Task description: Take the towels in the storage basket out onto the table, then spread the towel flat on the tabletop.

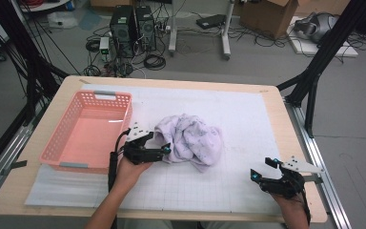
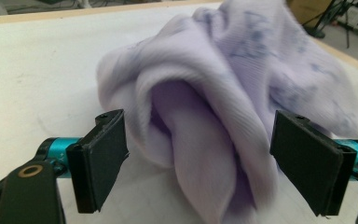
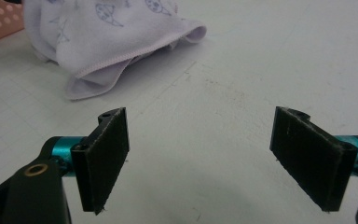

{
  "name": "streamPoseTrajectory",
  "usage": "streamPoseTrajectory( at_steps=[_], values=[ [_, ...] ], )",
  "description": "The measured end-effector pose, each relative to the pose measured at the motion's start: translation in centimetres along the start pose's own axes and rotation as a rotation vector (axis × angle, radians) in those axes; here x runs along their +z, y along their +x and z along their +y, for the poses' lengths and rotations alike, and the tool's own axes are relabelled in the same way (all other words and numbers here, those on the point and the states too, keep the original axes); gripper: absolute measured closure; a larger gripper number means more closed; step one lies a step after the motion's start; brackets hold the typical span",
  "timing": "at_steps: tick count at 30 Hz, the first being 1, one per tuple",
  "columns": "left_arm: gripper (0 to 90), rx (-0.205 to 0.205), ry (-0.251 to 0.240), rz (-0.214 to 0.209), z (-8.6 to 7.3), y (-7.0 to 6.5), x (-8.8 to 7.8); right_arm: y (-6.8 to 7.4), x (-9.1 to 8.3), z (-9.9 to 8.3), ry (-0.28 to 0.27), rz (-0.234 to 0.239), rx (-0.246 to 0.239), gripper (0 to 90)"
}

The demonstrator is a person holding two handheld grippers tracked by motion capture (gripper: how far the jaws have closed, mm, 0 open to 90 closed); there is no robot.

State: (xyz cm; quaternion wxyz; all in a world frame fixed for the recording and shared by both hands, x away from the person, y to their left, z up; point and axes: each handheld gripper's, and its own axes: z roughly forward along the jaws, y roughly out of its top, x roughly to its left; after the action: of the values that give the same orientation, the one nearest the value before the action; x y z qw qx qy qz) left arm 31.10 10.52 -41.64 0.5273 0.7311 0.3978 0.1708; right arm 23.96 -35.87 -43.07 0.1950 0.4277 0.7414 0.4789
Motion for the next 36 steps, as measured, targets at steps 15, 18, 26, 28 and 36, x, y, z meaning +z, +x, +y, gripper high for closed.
streamPoseTrajectory(
  at_steps=[15, 18, 26, 28, 36],
  values=[
    [19.3, 0.027, -0.162, -0.054, -1.7, -0.1, -2.8, 0.2, 0.5, 0.1, 0.01, -0.008, 0.0, 18.3],
    [19.9, 0.032, -0.164, -0.057, -1.7, -0.3, -2.8, 0.0, 0.5, 0.1, 0.013, -0.013, -0.003, 18.3],
    [20.3, 0.048, -0.144, -0.065, -1.9, -1.0, -2.5, 0.5, 0.6, 0.2, 0.014, 0.001, -0.017, 18.2],
    [20.2, 0.05, -0.139, -0.067, -1.9, -1.1, -2.3, 0.6, 0.8, 0.2, 0.02, 0.003, -0.019, 17.9],
    [26.2, 0.044, -0.137, -0.087, -2.2, -0.7, -2.1, 2.2, 3.2, 0.7, 0.088, 0.069, -0.036, 18.4]
  ],
)
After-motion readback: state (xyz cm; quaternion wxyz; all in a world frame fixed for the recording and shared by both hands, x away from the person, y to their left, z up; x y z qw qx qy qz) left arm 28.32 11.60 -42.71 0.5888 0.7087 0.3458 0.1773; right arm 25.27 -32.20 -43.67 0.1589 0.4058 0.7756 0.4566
